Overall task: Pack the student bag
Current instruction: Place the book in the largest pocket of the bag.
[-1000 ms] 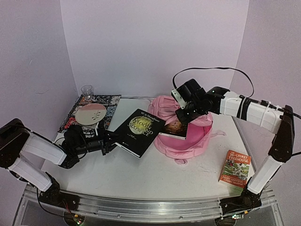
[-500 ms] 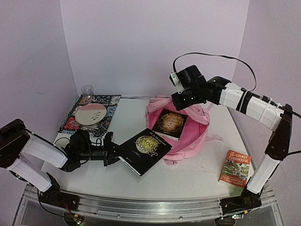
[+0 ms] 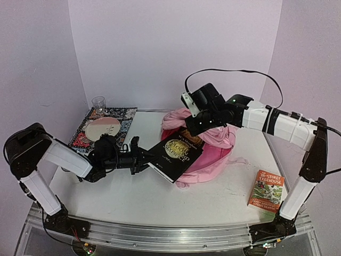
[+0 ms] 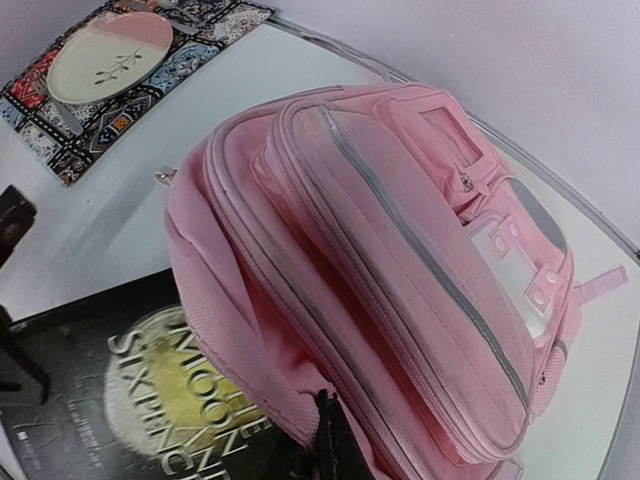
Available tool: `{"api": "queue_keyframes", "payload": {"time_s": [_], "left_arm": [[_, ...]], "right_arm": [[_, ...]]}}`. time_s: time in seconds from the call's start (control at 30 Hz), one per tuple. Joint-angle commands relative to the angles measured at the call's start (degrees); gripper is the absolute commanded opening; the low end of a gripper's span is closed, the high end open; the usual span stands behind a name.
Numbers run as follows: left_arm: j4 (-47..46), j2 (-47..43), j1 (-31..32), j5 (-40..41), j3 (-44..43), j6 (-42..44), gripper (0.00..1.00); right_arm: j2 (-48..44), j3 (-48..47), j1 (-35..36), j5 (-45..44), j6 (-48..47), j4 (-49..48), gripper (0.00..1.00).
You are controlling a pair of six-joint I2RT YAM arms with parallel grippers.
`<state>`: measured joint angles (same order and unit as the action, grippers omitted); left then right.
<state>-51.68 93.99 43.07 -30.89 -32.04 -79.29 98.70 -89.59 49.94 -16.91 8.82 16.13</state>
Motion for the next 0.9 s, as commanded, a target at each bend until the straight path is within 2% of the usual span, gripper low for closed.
{"api": "queue_keyframes", "payload": {"time_s": [0.0, 0.3, 0.53, 0.57, 0.7, 0.87], "left_arm": [[-8.5, 4.1, -0.2, 4.2, -7.5, 2.0, 0.0], [-8.5, 17.3, -0.7, 10.6, -19.8, -0.8, 0.0], [-8.3, 24.5, -0.8, 14.8, -25.0, 0.3, 0.02], [-7.9, 24.9, -0.8, 15.3, -24.9, 0.9, 0.04], [-5.5, 24.9, -0.7, 17.1, -23.6, 4.1, 0.29], [1.1, 21.5, -0.5, 19.5, -21.8, 10.3, 0.46]], "right_arm": [[-4.3, 0.6, 3.0, 3.5, 1.9, -7.8, 0.0], [-4.0, 1.4, 7.8, 6.0, 3.1, -10.2, 0.0], [-3.1, 1.6, 8.7, 6.8, 3.7, -10.4, 0.0], [-3.0, 1.7, 8.7, 6.7, 3.7, -10.4, 0.0], [-2.6, 2.1, 8.7, 5.5, 3.5, -10.4, 0.0], [-2.5, 2.2, 8.7, 3.8, 3.1, -10.5, 0.01]]}}
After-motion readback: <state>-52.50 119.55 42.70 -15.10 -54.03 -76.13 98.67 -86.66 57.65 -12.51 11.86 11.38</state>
